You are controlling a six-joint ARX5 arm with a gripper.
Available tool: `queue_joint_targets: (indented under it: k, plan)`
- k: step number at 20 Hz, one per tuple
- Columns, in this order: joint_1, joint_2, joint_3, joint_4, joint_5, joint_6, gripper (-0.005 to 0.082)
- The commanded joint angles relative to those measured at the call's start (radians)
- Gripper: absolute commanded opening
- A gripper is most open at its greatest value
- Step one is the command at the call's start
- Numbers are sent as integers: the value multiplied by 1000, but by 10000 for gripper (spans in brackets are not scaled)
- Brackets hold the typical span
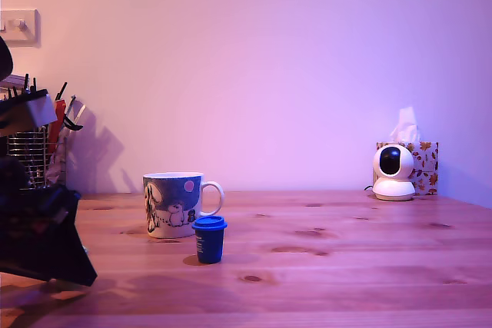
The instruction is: Pick up the coffee capsules on the table and drop them inside the coffee cup
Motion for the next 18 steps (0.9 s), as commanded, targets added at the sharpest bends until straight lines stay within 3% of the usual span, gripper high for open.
queue_joint_targets:
  k: [1, 6, 10, 13, 15, 18]
  plan:
    - [-1, 30, -18, 23, 6, 16, 551]
    - [-1, 50, -18, 64, 5, 24, 541]
    - [-1, 50, -18, 70, 5, 25, 340]
    - [-1, 50, -18, 70, 5, 43, 246]
    - [-1, 50, -18, 71, 5, 43, 197]
    - [-1, 49, -18, 72, 5, 42, 195]
